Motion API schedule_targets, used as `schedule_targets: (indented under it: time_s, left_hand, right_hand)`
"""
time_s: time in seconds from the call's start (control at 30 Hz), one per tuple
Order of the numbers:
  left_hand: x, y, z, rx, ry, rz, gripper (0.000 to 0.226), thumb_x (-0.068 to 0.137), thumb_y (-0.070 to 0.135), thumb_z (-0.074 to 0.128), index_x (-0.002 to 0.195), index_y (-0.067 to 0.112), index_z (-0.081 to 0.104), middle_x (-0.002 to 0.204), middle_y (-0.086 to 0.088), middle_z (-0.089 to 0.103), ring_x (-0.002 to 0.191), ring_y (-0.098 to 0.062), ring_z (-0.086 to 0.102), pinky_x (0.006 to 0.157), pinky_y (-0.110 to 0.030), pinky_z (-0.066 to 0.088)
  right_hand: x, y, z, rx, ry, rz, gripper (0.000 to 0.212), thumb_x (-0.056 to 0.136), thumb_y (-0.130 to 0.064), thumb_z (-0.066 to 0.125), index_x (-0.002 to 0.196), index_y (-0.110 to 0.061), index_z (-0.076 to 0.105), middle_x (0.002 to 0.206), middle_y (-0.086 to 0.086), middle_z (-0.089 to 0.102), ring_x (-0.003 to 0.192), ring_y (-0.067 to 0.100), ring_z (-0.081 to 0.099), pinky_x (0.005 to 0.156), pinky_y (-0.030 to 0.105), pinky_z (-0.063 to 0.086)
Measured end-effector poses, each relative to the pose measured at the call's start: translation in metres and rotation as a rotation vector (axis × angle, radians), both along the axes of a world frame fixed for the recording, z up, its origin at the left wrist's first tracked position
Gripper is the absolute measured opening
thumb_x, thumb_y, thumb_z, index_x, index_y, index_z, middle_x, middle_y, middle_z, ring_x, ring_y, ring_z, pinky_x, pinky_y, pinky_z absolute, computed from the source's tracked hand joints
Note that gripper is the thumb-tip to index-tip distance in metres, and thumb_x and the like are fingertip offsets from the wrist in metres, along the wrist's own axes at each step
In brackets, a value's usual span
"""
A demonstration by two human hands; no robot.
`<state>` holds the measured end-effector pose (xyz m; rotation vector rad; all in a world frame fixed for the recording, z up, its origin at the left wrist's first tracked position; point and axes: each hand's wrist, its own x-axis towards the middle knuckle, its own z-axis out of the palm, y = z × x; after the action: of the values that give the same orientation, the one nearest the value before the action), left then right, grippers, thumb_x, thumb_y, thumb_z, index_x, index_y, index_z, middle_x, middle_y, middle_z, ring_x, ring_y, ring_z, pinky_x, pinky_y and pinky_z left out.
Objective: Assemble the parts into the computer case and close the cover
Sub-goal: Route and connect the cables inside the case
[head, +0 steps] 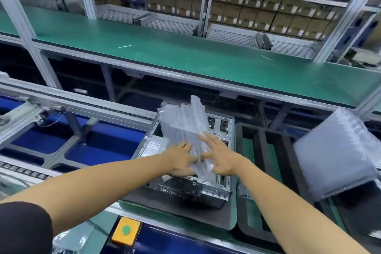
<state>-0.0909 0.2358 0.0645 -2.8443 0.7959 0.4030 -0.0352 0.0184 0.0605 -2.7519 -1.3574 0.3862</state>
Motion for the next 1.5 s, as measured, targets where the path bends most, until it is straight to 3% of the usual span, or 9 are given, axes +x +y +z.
schedule_targets:
  time_s: [0.17, 0.37, 0.5, 0.67, 0.83, 1.03, 1.27, 1.4, 1.5]
  left_hand:
    - [0.013, 0.032, -0.007, -0.058, 0.149, -0.025, 0.065, 0.097, 0.060, 0.046, 0.151, 0.025, 0.035, 0.167, -0.019, 0.000, 0.153, -0.041, -0.001, 0.123, -0.057, 0.011]
    - [0.035, 0.035, -0.017, -0.179, 0.290, 0.071, 0.087, 0.085, 0.088, 0.024, 0.157, 0.038, 0.022, 0.166, -0.011, 0.019, 0.150, -0.030, 0.026, 0.121, -0.054, 0.022]
    - [0.044, 0.026, -0.038, -0.364, 0.358, 0.204, 0.052, 0.105, 0.045, 0.044, 0.150, 0.021, 0.039, 0.145, -0.013, 0.046, 0.125, -0.027, 0.055, 0.111, -0.048, 0.042]
    - [0.060, 0.013, -0.053, -0.292, 0.346, 0.276, 0.061, 0.100, 0.030, 0.057, 0.151, 0.016, 0.026, 0.145, -0.017, 0.031, 0.127, -0.036, 0.047, 0.112, -0.052, 0.041]
    - [0.070, 0.010, -0.065, -0.107, 0.214, 0.189, 0.101, 0.086, 0.035, 0.077, 0.158, 0.015, 0.009, 0.159, -0.014, 0.013, 0.146, -0.038, 0.022, 0.117, -0.054, 0.035]
    - [0.073, 0.019, -0.071, -0.062, 0.007, 0.016, 0.080, 0.093, 0.044, 0.063, 0.153, 0.014, 0.020, 0.155, -0.017, 0.029, 0.138, -0.033, 0.035, 0.114, -0.045, 0.037]
    - [0.130, 0.052, -0.014, -0.503, -0.500, 0.328, 0.101, 0.068, 0.065, 0.080, 0.148, 0.024, 0.033, 0.148, -0.012, 0.026, 0.145, -0.040, 0.024, 0.119, -0.052, 0.018]
    - [0.172, 0.060, 0.019, -0.449, -0.155, 0.570, 0.139, 0.053, 0.067, 0.089, 0.156, 0.045, -0.002, 0.165, -0.012, -0.002, 0.152, -0.040, 0.010, 0.120, -0.059, 0.020]
    - [0.184, 0.062, 0.015, -0.355, 0.105, 0.469, 0.138, 0.061, 0.056, 0.092, 0.157, 0.044, -0.007, 0.165, -0.017, 0.014, 0.148, -0.040, 0.026, 0.116, -0.058, 0.029]
  right_hand:
    - [-0.001, 0.000, -0.007, -0.134, 0.099, -0.161, 0.068, 0.082, -0.006, 0.059, 0.146, -0.022, 0.046, 0.169, 0.004, 0.024, 0.159, 0.017, -0.008, 0.128, 0.048, 0.015]
    - [-0.012, 0.031, -0.004, -0.356, 0.154, -0.218, 0.061, 0.081, -0.015, 0.068, 0.140, -0.016, 0.053, 0.134, 0.009, 0.055, 0.115, 0.032, 0.060, 0.090, 0.042, 0.052]
    - [-0.008, 0.045, -0.006, -0.444, 0.239, -0.232, 0.052, 0.085, -0.012, 0.063, 0.137, -0.015, 0.061, 0.117, 0.009, 0.067, 0.100, 0.027, 0.063, 0.076, 0.029, 0.042]
    - [0.002, 0.032, -0.018, -0.338, 0.457, -0.374, 0.057, 0.082, 0.000, 0.058, 0.137, -0.014, 0.059, 0.101, -0.001, 0.059, 0.068, 0.009, 0.053, 0.053, 0.020, 0.039]
    - [0.007, 0.042, -0.037, -0.456, 0.486, -0.397, 0.047, 0.104, -0.032, 0.046, 0.145, -0.010, 0.049, 0.153, 0.019, 0.042, 0.139, 0.037, 0.040, 0.113, 0.055, 0.037]
    - [0.010, 0.029, -0.041, -0.124, -0.060, -0.408, 0.008, 0.099, -0.026, 0.054, 0.105, -0.022, 0.057, 0.112, 0.002, 0.060, 0.118, 0.027, 0.051, 0.095, 0.043, 0.044]
    - [0.071, 0.012, 0.001, 0.576, -0.299, -0.903, 0.089, 0.077, -0.031, 0.084, 0.153, -0.028, 0.037, 0.167, 0.013, 0.012, 0.154, 0.036, 0.007, 0.123, 0.056, 0.011]
    - [0.123, 0.010, 0.030, 0.479, -0.041, -1.070, 0.100, 0.083, -0.038, 0.078, 0.160, -0.048, 0.015, 0.171, 0.008, -0.015, 0.156, 0.035, -0.017, 0.123, 0.060, -0.001]
    - [0.150, 0.002, 0.030, 0.405, 0.220, -1.288, 0.079, 0.093, -0.038, 0.056, 0.159, -0.052, 0.014, 0.172, 0.013, -0.002, 0.157, 0.039, -0.005, 0.124, 0.057, 0.003]
